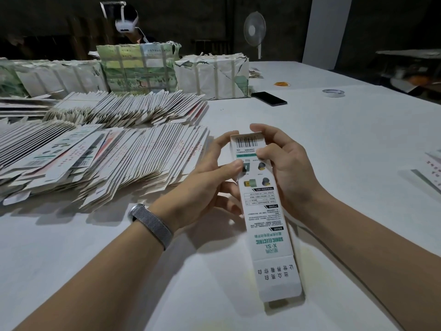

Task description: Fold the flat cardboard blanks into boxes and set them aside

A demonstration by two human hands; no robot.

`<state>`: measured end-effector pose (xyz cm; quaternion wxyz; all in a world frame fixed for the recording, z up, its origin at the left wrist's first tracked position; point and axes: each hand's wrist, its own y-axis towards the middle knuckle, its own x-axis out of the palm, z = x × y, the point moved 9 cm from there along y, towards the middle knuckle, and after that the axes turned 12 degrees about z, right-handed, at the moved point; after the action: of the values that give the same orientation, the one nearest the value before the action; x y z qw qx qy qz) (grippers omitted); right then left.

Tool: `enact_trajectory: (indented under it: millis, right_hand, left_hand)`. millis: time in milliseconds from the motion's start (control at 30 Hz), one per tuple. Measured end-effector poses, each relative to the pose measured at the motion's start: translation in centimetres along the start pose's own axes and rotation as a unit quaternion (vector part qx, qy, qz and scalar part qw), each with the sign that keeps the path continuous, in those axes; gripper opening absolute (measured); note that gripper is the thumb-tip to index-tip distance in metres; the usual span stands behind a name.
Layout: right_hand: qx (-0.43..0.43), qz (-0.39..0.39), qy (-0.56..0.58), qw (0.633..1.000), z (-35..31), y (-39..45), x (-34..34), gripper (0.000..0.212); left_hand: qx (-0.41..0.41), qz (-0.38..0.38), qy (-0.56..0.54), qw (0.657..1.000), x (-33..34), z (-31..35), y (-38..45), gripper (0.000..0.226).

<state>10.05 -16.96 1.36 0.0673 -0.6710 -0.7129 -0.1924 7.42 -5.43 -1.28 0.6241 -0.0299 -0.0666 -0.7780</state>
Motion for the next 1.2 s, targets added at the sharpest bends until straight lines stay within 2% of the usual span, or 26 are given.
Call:
enact_trajectory:
  millis: [100, 367, 467, 800, 1000, 1200]
  right_hand:
    - [-0.008, -0.001, -0.008, 1.000, -0.1, 0.0, 0.0, 0.034]
    - [-0.027, 0.010, -0.029, 0.999, -0.5, -0.3, 0.1, 0.031]
    - [-0.011, 0.007, -0.016, 1.000, -0.5, -0.3, 0.2, 0.006]
    - [0.022, 0.032, -0.019, 0.999, -0.1, -0.2, -0.4, 0.018]
    - [0.010, 0.049, -0.056, 0.997, -0.2, 0.0, -0.8, 0.019]
    - [0.034, 0.021, -0.049, 0.998, 0.2, -0.2, -0.3, 0.007]
  left_hand:
    - [-0.001, 0.003, -0.003, 1.000, 0.0, 0.0, 0.0, 0.048]
    - [-0.002, 0.008, -0.013, 1.000, -0.1, 0.0, 0.3, 0.044]
    - [0.000, -0.002, -0.011, 1.000, 0.3, 0.1, 0.1, 0.044]
    - [0.007, -0.021, 0.020, 1.000, 1.5, 0.5, -0.6, 0.049]
    - [0.012, -0.019, 0.045, 0.999, 1.4, 0.3, -0.6, 0.047]
    - [0.022, -0.019, 0.056, 0.998, 1.4, 0.7, -0.7, 0.046]
